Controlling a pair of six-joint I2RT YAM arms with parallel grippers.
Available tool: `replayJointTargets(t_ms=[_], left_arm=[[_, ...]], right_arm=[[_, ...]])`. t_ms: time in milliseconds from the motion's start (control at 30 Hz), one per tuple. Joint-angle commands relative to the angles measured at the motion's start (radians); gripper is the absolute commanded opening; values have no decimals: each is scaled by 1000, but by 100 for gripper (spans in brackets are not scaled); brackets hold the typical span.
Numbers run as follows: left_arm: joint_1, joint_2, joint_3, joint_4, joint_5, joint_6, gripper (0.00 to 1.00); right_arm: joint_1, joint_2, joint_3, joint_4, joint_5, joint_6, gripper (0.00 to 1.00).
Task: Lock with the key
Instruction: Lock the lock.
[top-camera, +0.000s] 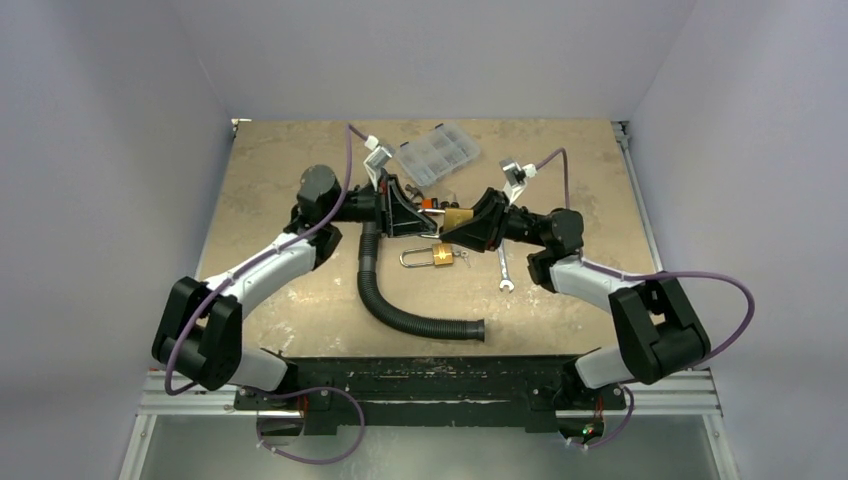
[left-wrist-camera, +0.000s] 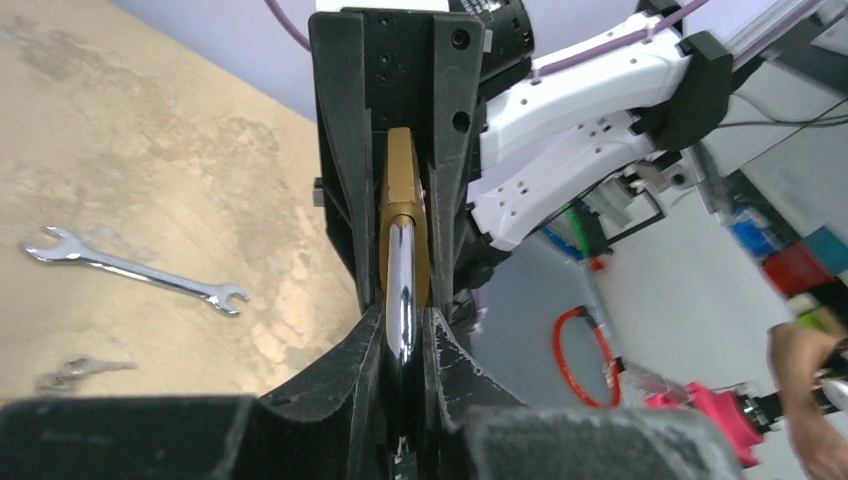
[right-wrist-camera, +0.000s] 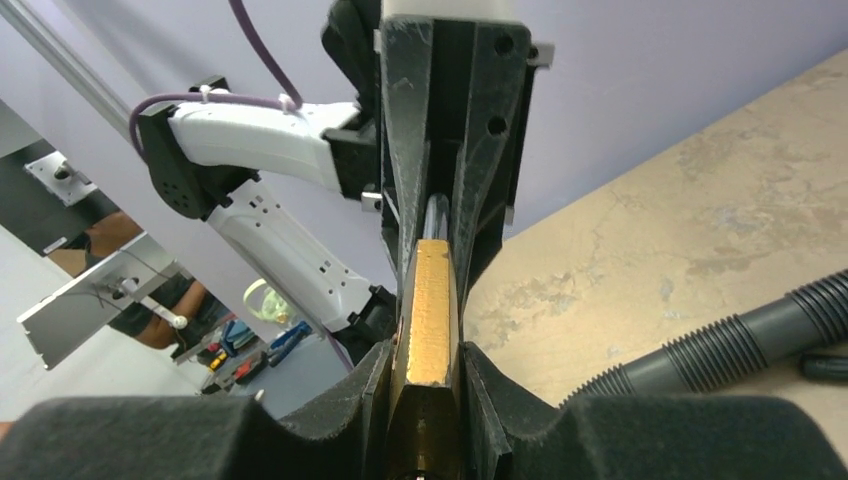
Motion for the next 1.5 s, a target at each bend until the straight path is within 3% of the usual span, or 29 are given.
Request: replayJointTargets(t_ms=[0,67,133,400,567,767,1067,1467], left_arm=[[7,-35,218,-649,-40,543,20],[9,-43,260,-724,-42,621,39],[12,-55,287,-763,-32,643,46],[21,-96,317,-881,15,716,56],[21,-110,295,-867,35,684,59],[20,-113,270,-763,39,617,50],[-1,-96,243,-648,56,511,0],[-87,-43,240,-546,27,423,0]], right_arm=[[0,-74,49,59,-55,20,0],[-1,-83,50,61,-51,26,0],[-6,-93,53,62,-43,23,0],[-32,-110,78,93,-57,45,0],[-33,-109,70,109,-41,46,0],[-32,-108,65,102,-21,49,0],[-29,-98,54,95,-21,42,0],[35,-81,62,-26,-9,-44,0]])
